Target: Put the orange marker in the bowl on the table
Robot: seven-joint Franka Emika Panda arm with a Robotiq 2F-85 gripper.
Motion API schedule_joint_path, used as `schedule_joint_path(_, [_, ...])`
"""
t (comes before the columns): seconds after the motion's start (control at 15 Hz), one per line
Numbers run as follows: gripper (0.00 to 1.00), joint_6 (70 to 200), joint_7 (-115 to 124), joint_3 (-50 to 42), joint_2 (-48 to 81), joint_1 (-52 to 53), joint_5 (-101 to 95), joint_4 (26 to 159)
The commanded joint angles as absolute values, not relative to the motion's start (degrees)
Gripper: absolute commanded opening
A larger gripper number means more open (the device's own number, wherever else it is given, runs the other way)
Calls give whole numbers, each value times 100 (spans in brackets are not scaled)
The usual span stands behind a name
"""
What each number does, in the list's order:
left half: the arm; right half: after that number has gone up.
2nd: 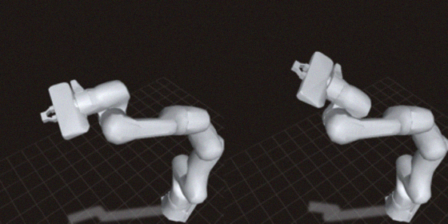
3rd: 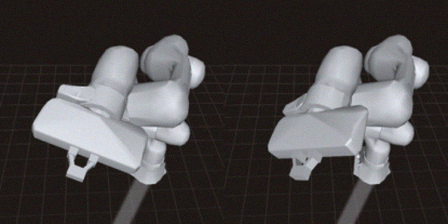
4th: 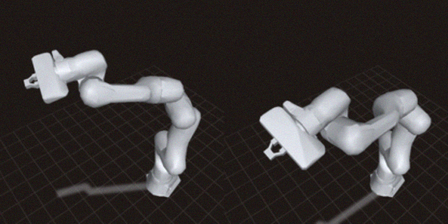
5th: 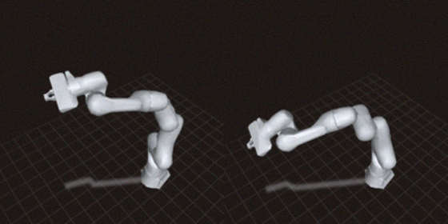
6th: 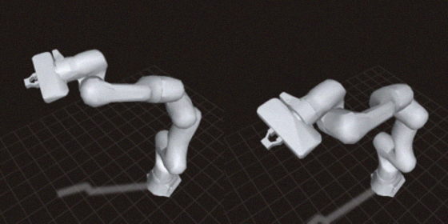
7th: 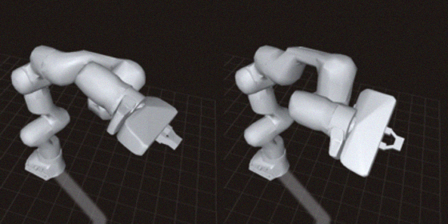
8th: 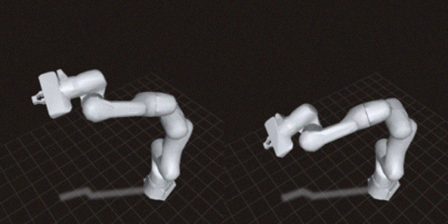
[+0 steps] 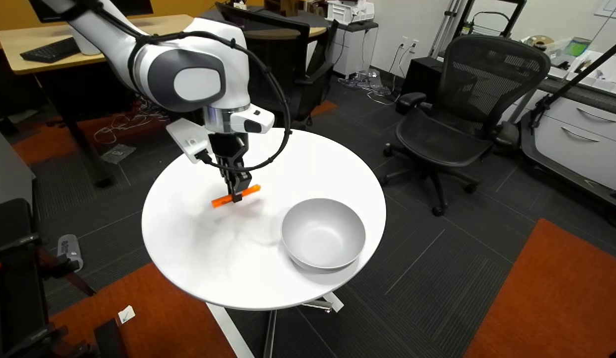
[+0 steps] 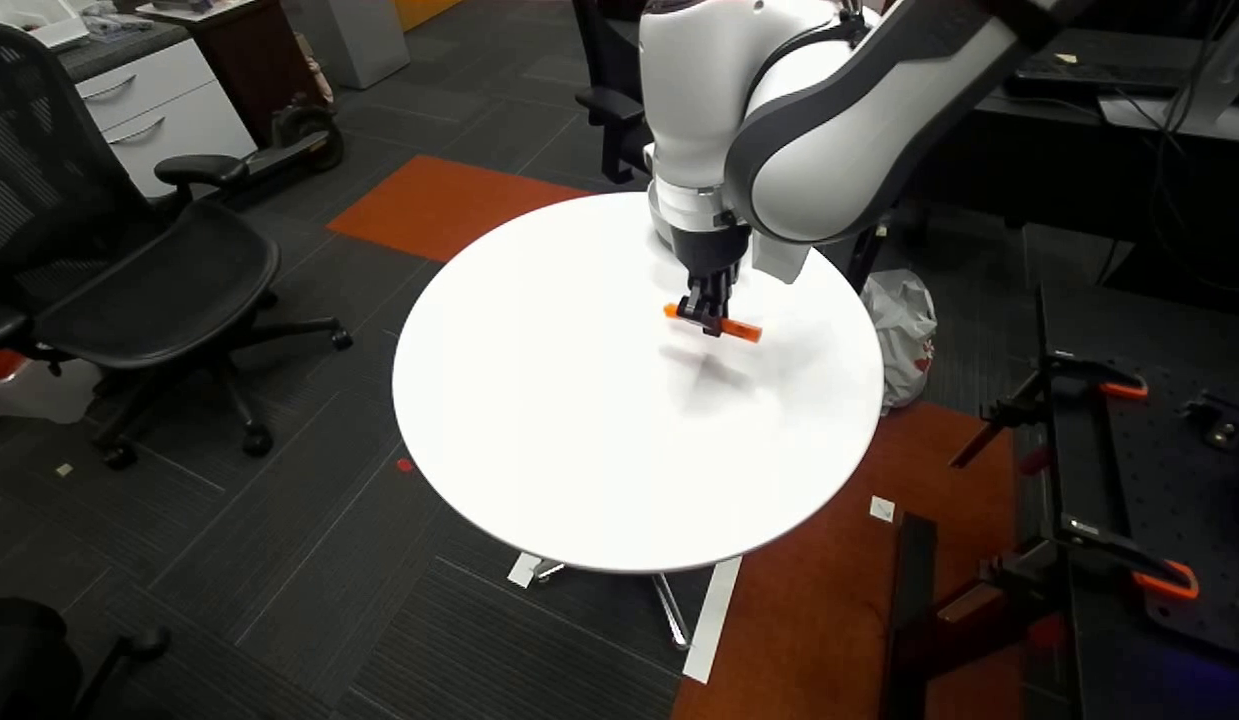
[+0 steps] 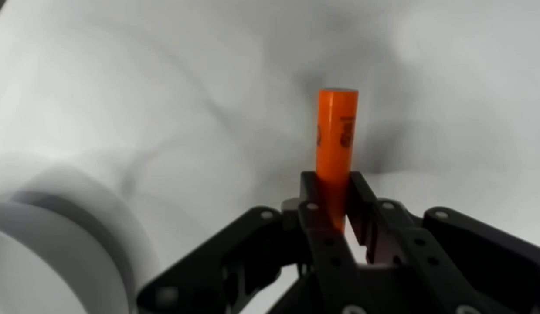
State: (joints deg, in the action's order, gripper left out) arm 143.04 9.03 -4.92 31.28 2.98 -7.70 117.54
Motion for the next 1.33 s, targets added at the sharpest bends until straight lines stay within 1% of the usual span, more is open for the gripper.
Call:
schedule_joint_path(0.0, [44,14376,754,-422,3200,209,-682,11649])
schedule_joint_path(0.07, [46,14398,756,-418,3197,203,-670,11653])
schedule_joint_path(0.2, [59,14412,776,-414,3184,199,-650,11653])
schedule_joint_path(0.27, [68,14413,787,-417,3176,203,-650,11648])
schedule_joint_path(0.4, [81,14456,794,-415,3143,207,-650,11671])
schedule_joint_path(0.47, [89,14480,797,-414,3132,210,-650,11678])
schedule_joint_path(0.53, [96,14488,793,-411,3127,208,-646,11680])
schedule_joint_path(0.6, [100,14497,796,-409,3126,209,-644,11676])
schedule_joint_path(1.27, [100,14394,894,-491,3182,290,-750,11616])
